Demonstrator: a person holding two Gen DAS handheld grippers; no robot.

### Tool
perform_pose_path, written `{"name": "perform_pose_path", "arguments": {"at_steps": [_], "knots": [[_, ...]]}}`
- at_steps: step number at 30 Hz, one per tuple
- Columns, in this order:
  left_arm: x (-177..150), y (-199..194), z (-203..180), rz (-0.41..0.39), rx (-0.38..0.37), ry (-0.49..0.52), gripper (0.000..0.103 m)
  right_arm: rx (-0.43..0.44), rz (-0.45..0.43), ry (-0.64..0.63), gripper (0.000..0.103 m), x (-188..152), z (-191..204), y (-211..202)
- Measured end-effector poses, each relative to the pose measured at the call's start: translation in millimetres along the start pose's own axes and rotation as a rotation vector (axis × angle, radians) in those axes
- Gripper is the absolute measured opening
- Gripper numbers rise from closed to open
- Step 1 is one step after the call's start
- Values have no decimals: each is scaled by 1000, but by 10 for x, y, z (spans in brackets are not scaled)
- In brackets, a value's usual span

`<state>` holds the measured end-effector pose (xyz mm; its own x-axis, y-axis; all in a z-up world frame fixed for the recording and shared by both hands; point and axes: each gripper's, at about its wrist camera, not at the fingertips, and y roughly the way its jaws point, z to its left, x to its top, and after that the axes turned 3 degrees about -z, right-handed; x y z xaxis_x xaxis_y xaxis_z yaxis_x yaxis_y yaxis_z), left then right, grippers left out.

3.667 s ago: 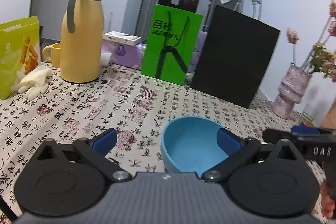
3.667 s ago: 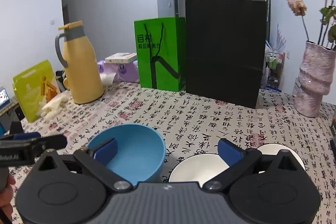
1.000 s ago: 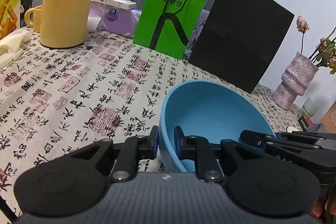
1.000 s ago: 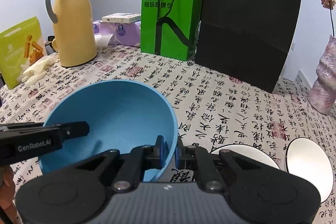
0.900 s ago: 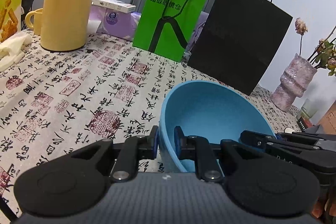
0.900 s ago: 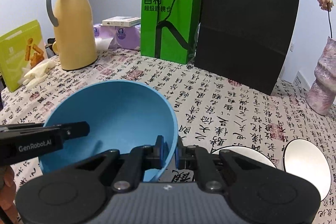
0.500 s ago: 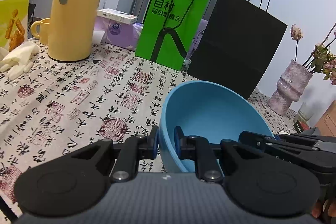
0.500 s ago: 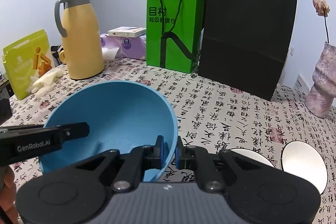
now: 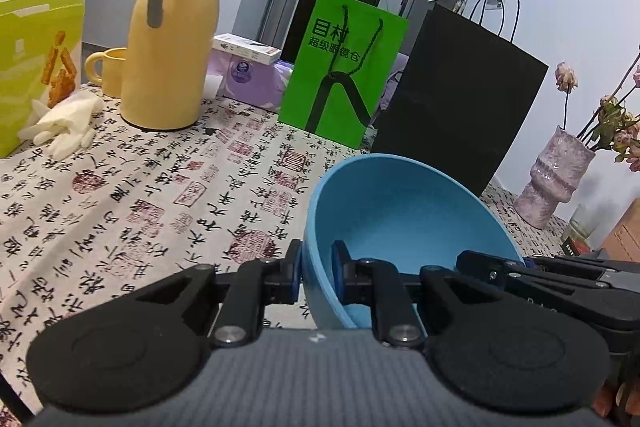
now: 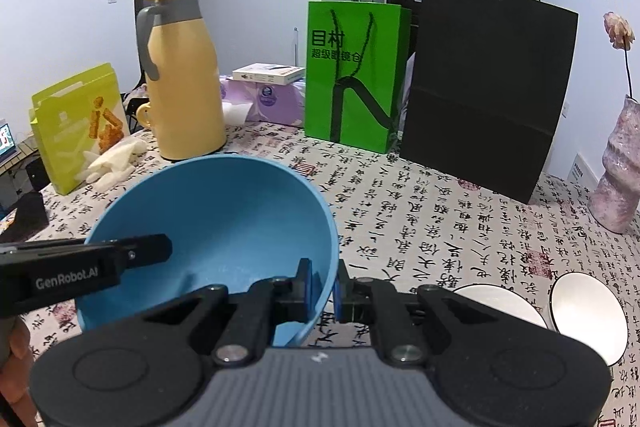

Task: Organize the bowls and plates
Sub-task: 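Lift the blue bowl off the table with both tools, then carry the held blue bowl across the table with both tools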

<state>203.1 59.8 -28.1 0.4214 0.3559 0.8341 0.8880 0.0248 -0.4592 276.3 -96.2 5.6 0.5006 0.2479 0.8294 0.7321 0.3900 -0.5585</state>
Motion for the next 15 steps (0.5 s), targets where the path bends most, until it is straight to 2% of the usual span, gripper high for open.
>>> {"name": "perform_pose_path", "arguments": {"at_steps": [15], "knots": [[2,-336,276,-35,20,-17,16,28,-11,-7,10,-11,343,-135]]}}
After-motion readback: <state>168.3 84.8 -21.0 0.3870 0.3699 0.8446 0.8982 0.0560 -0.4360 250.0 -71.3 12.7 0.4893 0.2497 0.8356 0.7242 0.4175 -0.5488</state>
